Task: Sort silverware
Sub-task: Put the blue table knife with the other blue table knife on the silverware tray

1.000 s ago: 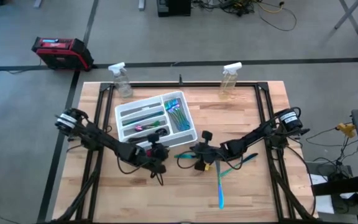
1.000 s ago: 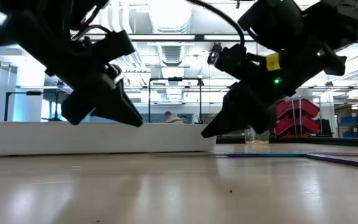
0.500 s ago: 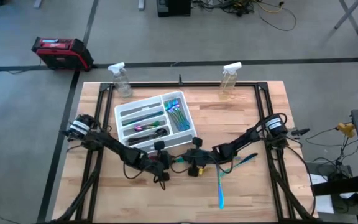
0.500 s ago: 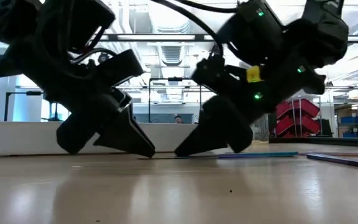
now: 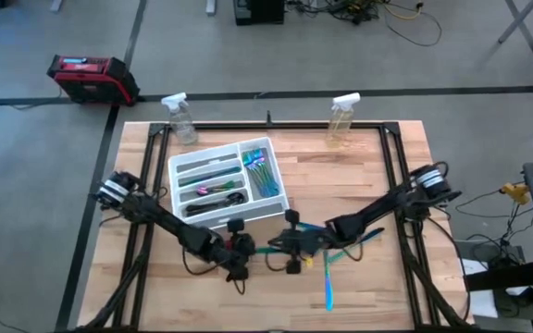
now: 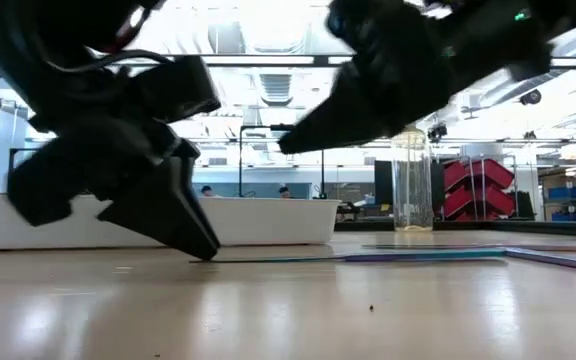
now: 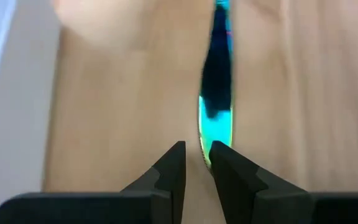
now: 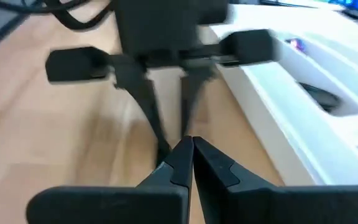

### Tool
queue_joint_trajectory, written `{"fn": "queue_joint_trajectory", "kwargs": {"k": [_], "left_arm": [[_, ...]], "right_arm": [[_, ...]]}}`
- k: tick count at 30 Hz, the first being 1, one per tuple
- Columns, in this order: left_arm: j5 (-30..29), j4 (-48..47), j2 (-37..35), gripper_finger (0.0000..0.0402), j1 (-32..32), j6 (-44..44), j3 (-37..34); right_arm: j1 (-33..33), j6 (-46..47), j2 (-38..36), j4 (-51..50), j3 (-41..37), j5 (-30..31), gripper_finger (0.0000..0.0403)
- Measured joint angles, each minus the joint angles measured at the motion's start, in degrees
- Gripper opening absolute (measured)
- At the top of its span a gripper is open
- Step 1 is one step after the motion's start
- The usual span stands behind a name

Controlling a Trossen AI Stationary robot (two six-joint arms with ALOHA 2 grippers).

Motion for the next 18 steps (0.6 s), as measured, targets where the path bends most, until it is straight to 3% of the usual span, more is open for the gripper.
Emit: {"fn": "queue_joint_trajectory", "kwargs": {"k": [4,11,18], "left_arm": [[0.2,-1.0,-0.3,0.0064,-1.4,-1.9,0.0],[-0.1,-6.4,-0.7,0.0064,-4.4,-7.1,0.1],[-0.4,-10.6,-0.7,0.0064,-7.2,-14.0,0.1]], "right_arm": [[2.1,1.4,-4.7,-2.7,-3.6,4.1,0.0000],[5.1,5.3,-6.5,-1.6,-10.5,3.3,0.0006],[5.3,8.3,-3.1,8.2,-17.0,0.5,0.0107]]}}
